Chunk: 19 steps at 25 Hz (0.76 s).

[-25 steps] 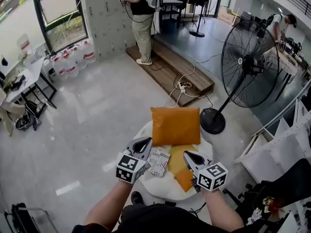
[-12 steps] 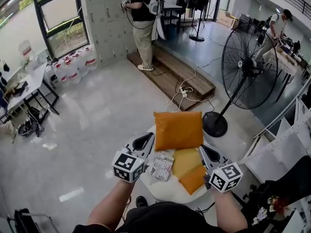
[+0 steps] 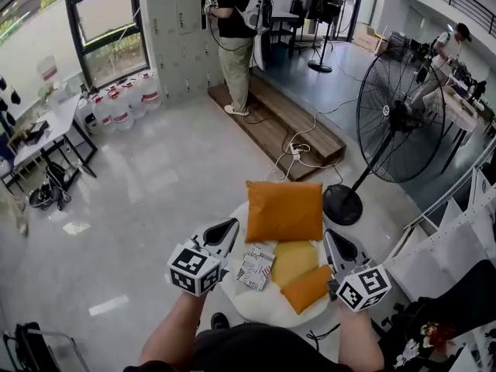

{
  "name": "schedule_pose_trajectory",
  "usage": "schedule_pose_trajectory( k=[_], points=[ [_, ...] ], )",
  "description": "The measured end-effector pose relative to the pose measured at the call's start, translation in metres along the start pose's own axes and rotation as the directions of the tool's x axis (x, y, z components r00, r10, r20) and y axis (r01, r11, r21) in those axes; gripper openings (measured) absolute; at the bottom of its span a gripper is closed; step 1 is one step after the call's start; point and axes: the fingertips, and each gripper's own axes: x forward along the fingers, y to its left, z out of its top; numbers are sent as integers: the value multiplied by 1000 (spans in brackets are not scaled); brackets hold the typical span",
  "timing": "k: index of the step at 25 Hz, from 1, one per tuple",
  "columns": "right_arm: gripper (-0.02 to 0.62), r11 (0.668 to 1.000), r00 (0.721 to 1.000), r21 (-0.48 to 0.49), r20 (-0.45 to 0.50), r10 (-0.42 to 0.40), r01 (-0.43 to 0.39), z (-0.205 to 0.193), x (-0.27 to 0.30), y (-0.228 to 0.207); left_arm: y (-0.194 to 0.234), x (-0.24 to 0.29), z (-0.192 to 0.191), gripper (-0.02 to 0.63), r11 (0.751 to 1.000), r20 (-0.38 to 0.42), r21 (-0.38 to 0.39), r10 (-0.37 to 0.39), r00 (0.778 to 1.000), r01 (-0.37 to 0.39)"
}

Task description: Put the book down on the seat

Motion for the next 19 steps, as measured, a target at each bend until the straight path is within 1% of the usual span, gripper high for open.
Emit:
schedule_pose_trajectory(
  k=[2,6,10,19],
  points=[
    [12,1000,1000,5,4,13,-13,-3,-2,4,-4,3,-7,3,999,-37,31,20,999,-19],
    [12,998,999,43,-10,37,-37,-17,-3,12,-7,5,-12,3,999,-57,34,27,998,-26],
    [12,996,999,70,-17,47,-46,-26,-6,13,-6,6,-15,3,999,-54,22,44,998,-43],
    [12,994,999,99,-11,46,-45,-25,-15,3,-14,3,-8,3,998,-44,-4,55,998,-55]
  ],
)
